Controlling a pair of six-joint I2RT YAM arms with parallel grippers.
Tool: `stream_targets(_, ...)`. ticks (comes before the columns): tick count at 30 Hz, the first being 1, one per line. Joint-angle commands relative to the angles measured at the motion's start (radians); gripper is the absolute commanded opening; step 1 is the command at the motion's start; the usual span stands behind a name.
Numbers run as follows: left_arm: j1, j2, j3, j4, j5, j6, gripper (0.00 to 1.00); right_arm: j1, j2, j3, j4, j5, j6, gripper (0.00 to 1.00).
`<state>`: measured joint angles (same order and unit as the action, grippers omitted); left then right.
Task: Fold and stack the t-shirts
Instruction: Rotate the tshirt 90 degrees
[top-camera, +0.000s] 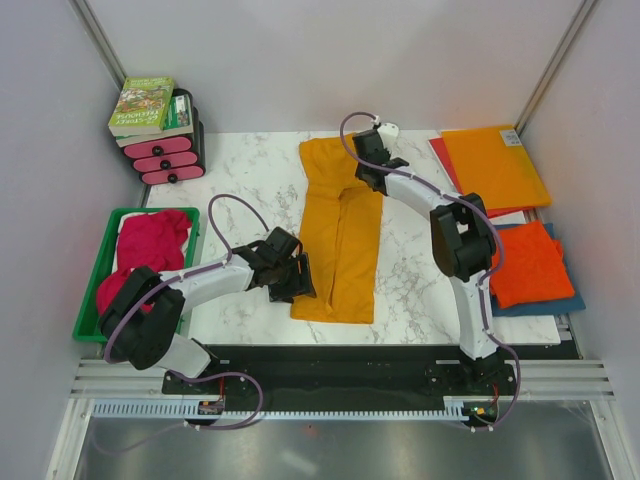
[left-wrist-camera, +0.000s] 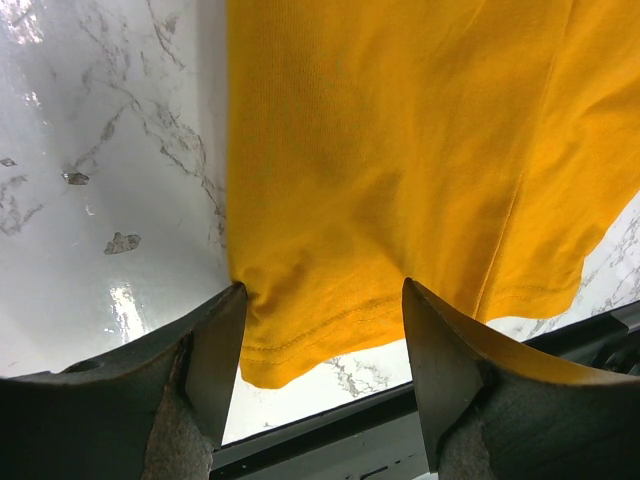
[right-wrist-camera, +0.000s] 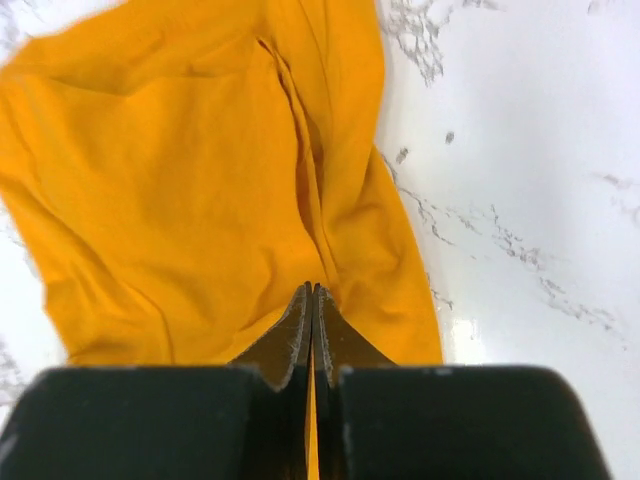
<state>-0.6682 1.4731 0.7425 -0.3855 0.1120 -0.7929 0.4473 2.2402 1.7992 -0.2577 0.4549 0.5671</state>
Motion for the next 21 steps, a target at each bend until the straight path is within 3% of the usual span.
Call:
stream_targets(1, -0.005, 0.029, -0.002, 0.017, 0.002, -0.023, 0.71, -0.004, -0.061, 0.078, 0.052, -0.067, -0.042, 0.07)
stream_targets(4, -0.005, 0.03, 0.006, 0.016, 0.006, -0.019, 0.71, -0.004, 0.054, 0.25, -0.047, -0.131, -0.039, 0.11)
stream_targets(8, -0.005, 0.023, 0.011, 0.019, 0.015, -0.017, 0.71, -0.004, 0.171, 0.325, -0.08, -0.157, -0.03, 0.11)
stream_targets(15, -0.005, 0.024, 0.005, 0.016, 0.017, -0.006, 0.71, -0.032, 0.18, 0.191, -0.086, -0.15, 0.028, 0.05)
stream_targets(21, -0.005, 0.027, 0.005, 0.017, 0.021, -0.011, 0.71, -0.042, 0.17, 0.146, -0.106, -0.166, 0.04, 0.09)
